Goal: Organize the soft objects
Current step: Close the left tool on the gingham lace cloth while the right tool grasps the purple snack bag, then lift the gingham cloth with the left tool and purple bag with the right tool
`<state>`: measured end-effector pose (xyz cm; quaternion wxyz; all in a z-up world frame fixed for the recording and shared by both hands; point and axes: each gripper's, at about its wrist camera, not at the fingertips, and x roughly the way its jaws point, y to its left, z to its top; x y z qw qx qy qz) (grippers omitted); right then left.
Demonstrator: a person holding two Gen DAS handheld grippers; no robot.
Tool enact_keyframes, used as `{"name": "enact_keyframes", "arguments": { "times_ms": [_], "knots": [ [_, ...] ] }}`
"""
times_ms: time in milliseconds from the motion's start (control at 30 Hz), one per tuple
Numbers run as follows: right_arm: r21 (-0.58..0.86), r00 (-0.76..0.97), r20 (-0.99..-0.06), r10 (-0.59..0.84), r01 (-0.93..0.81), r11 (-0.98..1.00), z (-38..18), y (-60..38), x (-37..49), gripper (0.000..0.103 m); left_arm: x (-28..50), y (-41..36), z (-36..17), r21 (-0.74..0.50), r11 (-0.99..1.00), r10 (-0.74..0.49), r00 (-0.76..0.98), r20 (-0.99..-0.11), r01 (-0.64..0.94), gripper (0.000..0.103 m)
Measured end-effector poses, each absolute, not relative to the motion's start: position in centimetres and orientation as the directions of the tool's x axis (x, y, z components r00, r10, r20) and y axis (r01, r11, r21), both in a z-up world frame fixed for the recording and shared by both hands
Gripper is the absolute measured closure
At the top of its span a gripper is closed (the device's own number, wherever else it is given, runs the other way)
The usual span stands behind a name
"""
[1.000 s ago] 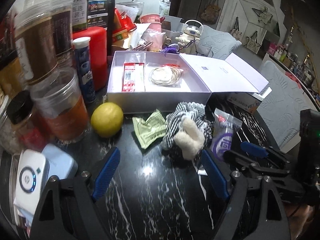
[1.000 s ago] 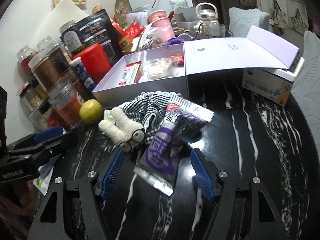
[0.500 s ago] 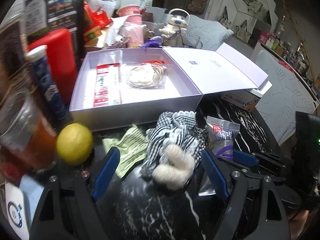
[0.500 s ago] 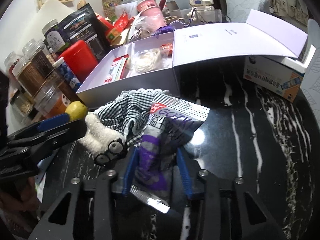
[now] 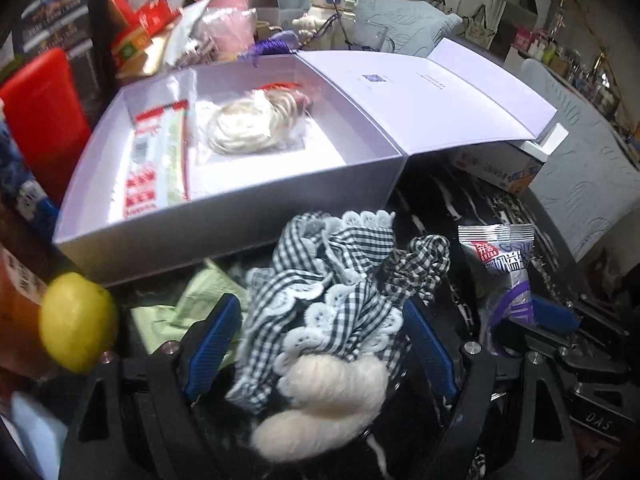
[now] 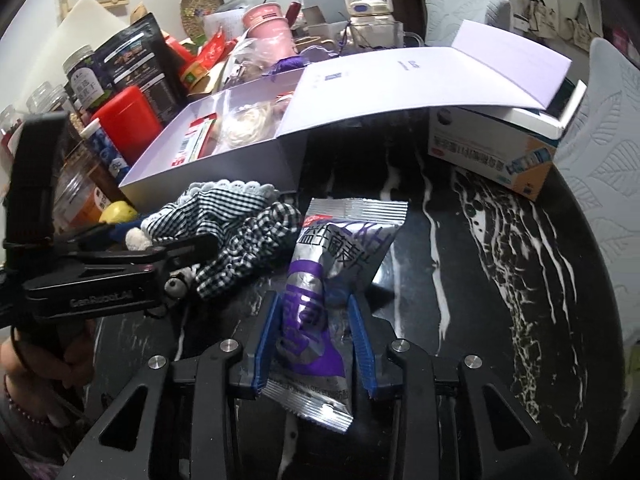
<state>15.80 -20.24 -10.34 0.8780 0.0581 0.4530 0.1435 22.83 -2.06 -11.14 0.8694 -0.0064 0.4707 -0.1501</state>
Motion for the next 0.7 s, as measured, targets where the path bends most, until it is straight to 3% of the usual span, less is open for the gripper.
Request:
{"name": "enact_keyframes", "arguments": {
  "times_ms": [33,67,100,167,700],
  "knots": [
    [0.234,0.547,-0.779,0.306,-0.199,0.952,-10.4,-20.3,15.8,0.068,22.8,-2.0,-11.2,-0.156,0.954,-0.271,0.519,-0.811,0.256,0.039],
    [0.231,0.547,-0.779,0.305,-0.2,0.952,-10.4,-20.2,15.8,0.068,22.7,-2.0,-11.2,-0.145,0.958,-0.26,0.531,-0.807,0.249,0.046],
    [0.226,0.551,-0.778,0.3,-0.201,0.953,-10.4,-20.2,15.7,0.068,22.6,-1.9,-11.0,-0.142,0.96,-0.255,0.541,-0.801,0.242,0.051],
    [0.222,0.564,-0.769,0.301,-0.206,0.953,-10.2,-20.2,15.4,0.079,22.3,-1.6,-10.6,-0.164,0.956,-0.274,0.547,-0.791,0.242,0.054],
    [0.23,0.56,-0.76,0.329,-0.241,0.943,-10.0,-20.9,11.7,0.081,14.1,0.6,-8.4,-0.183,0.96,-0.269,0.524,-0.808,0.21,0.055]
  ]
}}
